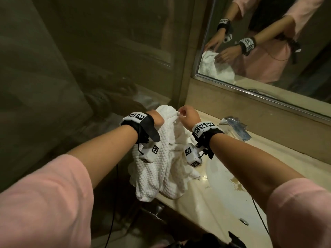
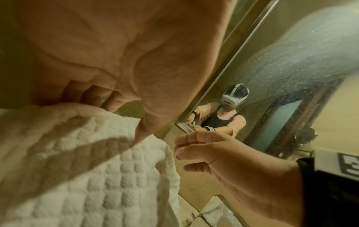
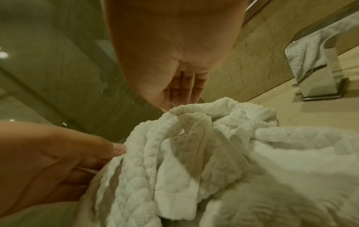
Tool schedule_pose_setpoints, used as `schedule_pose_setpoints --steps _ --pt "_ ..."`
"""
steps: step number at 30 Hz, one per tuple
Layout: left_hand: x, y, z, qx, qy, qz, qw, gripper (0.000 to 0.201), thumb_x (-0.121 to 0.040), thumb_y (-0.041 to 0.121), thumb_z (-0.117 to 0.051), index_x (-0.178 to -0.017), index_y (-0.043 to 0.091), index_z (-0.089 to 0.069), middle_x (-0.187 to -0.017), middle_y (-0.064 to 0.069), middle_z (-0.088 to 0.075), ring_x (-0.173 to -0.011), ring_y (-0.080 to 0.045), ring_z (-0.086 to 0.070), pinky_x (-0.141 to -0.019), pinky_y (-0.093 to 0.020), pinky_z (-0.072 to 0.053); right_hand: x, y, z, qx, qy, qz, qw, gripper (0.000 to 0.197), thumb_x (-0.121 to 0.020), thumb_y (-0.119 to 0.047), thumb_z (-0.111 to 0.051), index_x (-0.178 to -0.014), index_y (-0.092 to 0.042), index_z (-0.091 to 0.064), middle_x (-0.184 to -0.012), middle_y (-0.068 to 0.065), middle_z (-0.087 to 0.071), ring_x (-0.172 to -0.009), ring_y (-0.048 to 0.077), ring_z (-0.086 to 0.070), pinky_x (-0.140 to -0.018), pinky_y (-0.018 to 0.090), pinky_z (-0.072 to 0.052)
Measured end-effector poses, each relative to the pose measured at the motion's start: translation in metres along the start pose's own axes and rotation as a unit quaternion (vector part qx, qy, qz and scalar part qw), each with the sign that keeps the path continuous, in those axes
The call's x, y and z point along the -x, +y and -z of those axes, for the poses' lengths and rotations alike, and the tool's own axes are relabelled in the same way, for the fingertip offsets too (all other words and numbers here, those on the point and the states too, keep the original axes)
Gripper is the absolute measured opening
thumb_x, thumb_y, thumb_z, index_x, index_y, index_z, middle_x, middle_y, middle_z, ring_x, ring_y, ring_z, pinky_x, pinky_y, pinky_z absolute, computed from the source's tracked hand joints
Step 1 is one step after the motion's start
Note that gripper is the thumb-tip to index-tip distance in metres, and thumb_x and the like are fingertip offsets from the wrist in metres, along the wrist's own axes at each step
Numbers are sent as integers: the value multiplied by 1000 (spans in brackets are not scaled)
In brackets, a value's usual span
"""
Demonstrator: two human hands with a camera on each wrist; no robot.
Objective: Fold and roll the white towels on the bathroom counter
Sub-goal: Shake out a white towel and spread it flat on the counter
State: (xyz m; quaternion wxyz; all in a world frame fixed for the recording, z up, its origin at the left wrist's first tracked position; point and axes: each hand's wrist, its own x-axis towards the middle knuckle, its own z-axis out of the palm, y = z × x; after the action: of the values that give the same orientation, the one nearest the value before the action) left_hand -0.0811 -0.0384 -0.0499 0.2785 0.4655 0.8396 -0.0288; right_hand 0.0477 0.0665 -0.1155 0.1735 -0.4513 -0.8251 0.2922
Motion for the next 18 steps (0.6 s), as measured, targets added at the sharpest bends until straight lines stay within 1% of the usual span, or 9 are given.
schedule_pose_setpoints --steps 1,3,5,8,10,11,13,15,18 --pt "5 -4 3 -26 -20 -13 999 56 -84 19 -66 -134 9 -44 -122 -6 -53 -109 -26 -56 -87 -27 -45 1 0 1 3 0 1 1000 19 -86 -11 -58 -105 -8 -63 -107 12 -61 -96 25 -57 -74 22 -35" --pt "7 -13 5 -61 -53 -35 996 68 -75 20 -77 -135 11 -46 -130 -7 -52 -117 -24 -54 -89 -25 -44 2 1 2 11 -1 -3 1000 21 -86 -11 -59 -106 -6 -62 -108 13 -61 -99 26 -58 -76 23 -38" --pt "10 -22 6 -72 -67 -48 994 77 -67 23 -82 -136 17 -47 -136 -4 -49 -117 -23 -52 -84 -23 -46 2 4 2 22 -7 -22 999 23 -86 -10 -58 -107 -5 -62 -111 13 -60 -102 28 -57 -80 26 -41" --pt "18 -35 6 -70 -80 -52 993 66 -71 20 -77 -131 19 -50 -130 4 -46 -114 -22 -51 -78 -23 -44 5 6 5 41 -30 -70 996 24 -87 -12 -56 -110 -5 -60 -117 14 -58 -104 29 -57 -82 30 -42" --pt "20 -42 3 -56 -87 -42 994 56 -77 17 -72 -129 16 -50 -130 2 -46 -107 -20 -51 -74 -21 -44 9 7 6 71 -63 -91 991 29 -88 -14 -56 -116 -6 -59 -121 13 -57 -107 29 -57 -81 29 -42" --pt "22 -45 0 -54 -85 -32 994 58 -79 17 -71 -131 13 -46 -129 -2 -47 -107 -21 -52 -72 -21 -44 11 7 6 87 -82 -96 988 30 -88 -15 -57 -117 -6 -60 -121 13 -58 -108 29 -57 -81 29 -42" --pt "21 -49 -5 -33 -75 7 997 76 -80 19 -70 -142 6 -30 -138 -11 -43 -119 -27 -50 -81 -25 -46 13 6 6 119 -115 -102 981 29 -89 -18 -57 -115 -4 -61 -120 13 -60 -106 29 -59 -81 32 -46" --pt "19 -48 -9 16 -81 33 996 86 -79 21 -71 -147 6 -19 -144 -13 -38 -125 -30 -46 -85 -29 -48 17 5 6 137 -139 -116 974 29 -90 -21 -58 -112 -3 -64 -116 14 -63 -99 27 -60 -77 32 -48" --pt "15 -49 -12 95 -80 51 991 104 -68 26 -79 -150 11 -17 -148 -7 -33 -124 -26 -47 -61 -23 -44 23 3 8 145 -164 -118 969 30 -93 -20 -55 -115 -2 -63 -118 13 -63 -102 27 -60 -78 30 -45"
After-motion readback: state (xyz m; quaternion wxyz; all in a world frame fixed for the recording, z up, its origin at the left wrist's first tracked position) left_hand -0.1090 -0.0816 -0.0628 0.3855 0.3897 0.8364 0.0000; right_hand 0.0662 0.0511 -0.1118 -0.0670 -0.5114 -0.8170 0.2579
